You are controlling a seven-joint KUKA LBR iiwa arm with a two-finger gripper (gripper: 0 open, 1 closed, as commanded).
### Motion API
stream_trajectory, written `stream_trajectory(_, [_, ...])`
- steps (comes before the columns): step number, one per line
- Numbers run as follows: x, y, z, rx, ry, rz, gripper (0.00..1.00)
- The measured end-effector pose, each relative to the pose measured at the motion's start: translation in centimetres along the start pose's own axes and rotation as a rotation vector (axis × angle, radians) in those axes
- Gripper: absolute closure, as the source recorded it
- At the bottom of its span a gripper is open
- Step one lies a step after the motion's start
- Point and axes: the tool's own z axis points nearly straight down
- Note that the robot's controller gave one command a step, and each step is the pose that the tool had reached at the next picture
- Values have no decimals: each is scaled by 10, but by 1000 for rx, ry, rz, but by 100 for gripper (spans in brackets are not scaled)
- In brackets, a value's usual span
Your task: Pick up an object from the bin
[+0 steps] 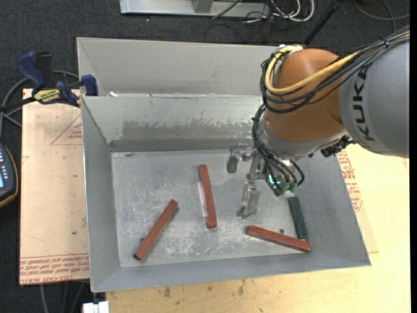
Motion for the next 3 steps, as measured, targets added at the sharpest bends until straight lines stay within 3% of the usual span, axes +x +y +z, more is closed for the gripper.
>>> stream_trajectory(1, [7,51,113,-1,1,84,0])
stream_trajectory(2, [-10,162,151,-2,-8,-247,0])
stream_trajectory(3, [-11,159,150,-1,-8,-243,100])
